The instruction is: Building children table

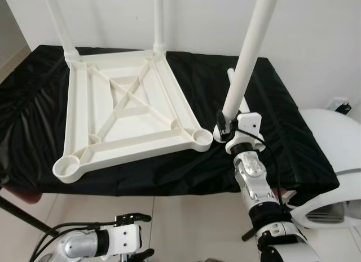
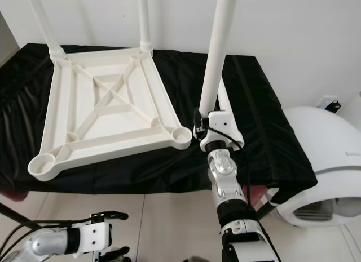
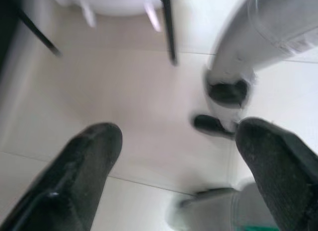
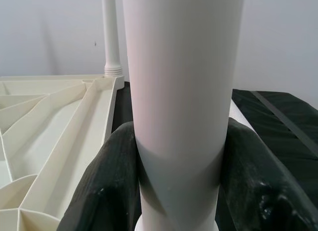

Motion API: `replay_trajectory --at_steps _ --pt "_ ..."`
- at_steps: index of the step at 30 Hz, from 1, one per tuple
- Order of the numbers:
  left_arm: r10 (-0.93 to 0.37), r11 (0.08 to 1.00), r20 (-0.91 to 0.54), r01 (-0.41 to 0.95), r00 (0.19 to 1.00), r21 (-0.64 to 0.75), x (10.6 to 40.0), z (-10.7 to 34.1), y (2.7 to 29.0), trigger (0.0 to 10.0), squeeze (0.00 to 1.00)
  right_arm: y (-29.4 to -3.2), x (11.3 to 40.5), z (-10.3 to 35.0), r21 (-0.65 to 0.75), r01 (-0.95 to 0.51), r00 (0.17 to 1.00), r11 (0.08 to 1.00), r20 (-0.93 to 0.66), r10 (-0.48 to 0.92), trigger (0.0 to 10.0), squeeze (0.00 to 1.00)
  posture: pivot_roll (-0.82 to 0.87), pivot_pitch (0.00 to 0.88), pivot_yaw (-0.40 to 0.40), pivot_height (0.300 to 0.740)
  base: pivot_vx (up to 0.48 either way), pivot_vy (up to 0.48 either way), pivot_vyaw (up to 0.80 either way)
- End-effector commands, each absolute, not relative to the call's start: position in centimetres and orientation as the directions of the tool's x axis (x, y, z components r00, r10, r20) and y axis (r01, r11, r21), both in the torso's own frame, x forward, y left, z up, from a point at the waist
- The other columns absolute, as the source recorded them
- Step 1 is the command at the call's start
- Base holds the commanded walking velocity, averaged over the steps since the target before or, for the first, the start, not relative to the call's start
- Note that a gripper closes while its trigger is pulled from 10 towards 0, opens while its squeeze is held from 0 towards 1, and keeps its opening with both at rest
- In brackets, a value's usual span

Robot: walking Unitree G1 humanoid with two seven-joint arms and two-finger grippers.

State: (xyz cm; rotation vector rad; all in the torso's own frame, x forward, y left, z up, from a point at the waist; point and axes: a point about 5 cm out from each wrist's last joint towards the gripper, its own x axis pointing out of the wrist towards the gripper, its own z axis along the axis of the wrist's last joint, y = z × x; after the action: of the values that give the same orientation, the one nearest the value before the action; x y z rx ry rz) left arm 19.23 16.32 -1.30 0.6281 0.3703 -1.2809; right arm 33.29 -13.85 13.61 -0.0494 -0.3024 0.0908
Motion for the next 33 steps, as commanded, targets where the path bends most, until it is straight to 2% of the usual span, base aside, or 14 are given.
replay_trajectory --at_steps 1,3,4,5,7,9,10,11,12,16,19,23,29,33 --pt "-0.670 0.316 -0.616 0.910 0.414 0.268 19.3 -2.8 17.0 10.0 0.00 -13.7 33.4 13.9 -0.059 -0.077 0.945 0.995 0.315 0.092 10.0 0.00 0.05 0.000 0.011 0.740 0.000 0.000 0.00" --pt "-0.541 0.485 -0.698 0.852 0.470 0.197 19.2 -5.0 17.6 10.0 0.00 -13.6 33.4 13.8 -0.052 -0.075 0.945 0.996 0.314 0.088 10.0 0.00 0.04 0.000 0.013 0.740 0.000 0.000 0.00" --pt "-0.483 0.537 -0.733 0.823 0.479 0.184 19.0 -5.8 17.8 10.0 0.00 -13.6 33.3 13.8 -0.049 -0.075 0.945 0.996 0.315 0.086 10.0 0.00 0.04 0.000 0.016 0.740 0.000 0.000 0.00" --pt "-0.432 0.570 -0.762 0.801 0.482 0.183 18.7 -6.4 18.1 10.0 0.00 -13.5 33.3 13.8 -0.046 -0.075 0.945 0.996 0.316 0.085 10.0 0.00 0.04 0.000 0.016 0.740 0.000 0.000 0.00" --pt "-0.431 0.567 -0.764 0.802 0.481 0.185 18.6 -6.4 18.1 10.0 0.00 -13.5 33.3 13.8 -0.045 -0.075 0.945 0.996 0.316 0.085 10.0 0.00 0.04 0.000 0.016 0.740 0.000 0.000 0.00" --pt "-0.365 0.684 -0.774 0.713 0.517 0.154 18.4 -6.9 18.4 10.0 0.00 -13.6 33.4 13.8 -0.043 -0.074 0.944 0.996 0.318 0.084 10.0 0.00 0.04 0.000 0.013 0.740 0.000 0.000 0.00" --pt "-0.365 0.684 -0.774 0.713 0.517 0.154 18.4 -6.9 18.4 10.0 0.00 -13.6 33.4 13.8 -0.043 -0.074 0.944 0.996 0.318 0.084 10.0 0.00 0.04 0.000 0.013 0.740 0.000 0.000 0.00" --pt "-0.280 0.800 -0.789 0.587 0.546 0.123 18.1 -7.5 19.0 10.0 0.00 -13.5 33.5 14.0 -0.037 -0.072 0.943 0.997 0.323 0.080 10.0 0.00 0.04 0.000 0.010 0.740 0.000 0.000 0.00" --pt "-0.255 0.826 -0.794 0.551 0.552 0.117 18.0 -7.6 19.2 10.0 0.00 -13.5 33.5 14.0 -0.036 -0.072 0.943 0.997 0.324 0.080 10.0 0.00 0.04 0.000 0.009 0.740 0.000 0.000 0.00" --pt "-0.203 0.852 -0.806 0.506 0.556 0.134 17.7 -7.9 19.5 10.0 0.00 -13.5 33.5 14.1 -0.035 -0.074 0.942 0.997 0.326 0.081 10.0 0.00 0.04 0.000 0.005 0.740 0.000 0.000 0.00" --pt "-0.141 0.912 -0.818 0.395 0.558 0.112 17.4 -8.2 20.0 10.0 0.00 -13.4 33.6 14.1 -0.037 -0.078 0.941 0.996 0.326 0.086 10.0 0.00 0.04 0.000 -0.001 0.740 0.000 0.000 0.00" --pt "-0.052 0.934 -0.857 0.328 0.513 0.139 16.4 -8.9 20.3 10.0 0.00 -13.4 33.8 14.3 -0.042 -0.083 0.940 0.996 0.328 0.092 10.0 0.00 0.04 0.000 -0.007 0.740 0.000 0.000 0.00" --pt "-0.045 0.924 -0.879 0.354 0.475 0.144 15.6 -9.5 19.3 10.0 0.00 -13.8 34.4 15.0 -0.026 -0.071 0.938 0.997 0.340 0.075 10.0 0.00 0.04 0.000 -0.008 0.740 0.000 0.000 0.00" --pt "-0.050 0.893 -0.885 0.418 0.463 0.168 15.4 -9.7 18.6 10.0 0.00 -14.0 34.8 15.4 0.006 -0.065 0.938 0.998 0.342 0.059 10.0 0.00 0.04 0.000 -0.012 0.740 0.000 0.000 0.00"
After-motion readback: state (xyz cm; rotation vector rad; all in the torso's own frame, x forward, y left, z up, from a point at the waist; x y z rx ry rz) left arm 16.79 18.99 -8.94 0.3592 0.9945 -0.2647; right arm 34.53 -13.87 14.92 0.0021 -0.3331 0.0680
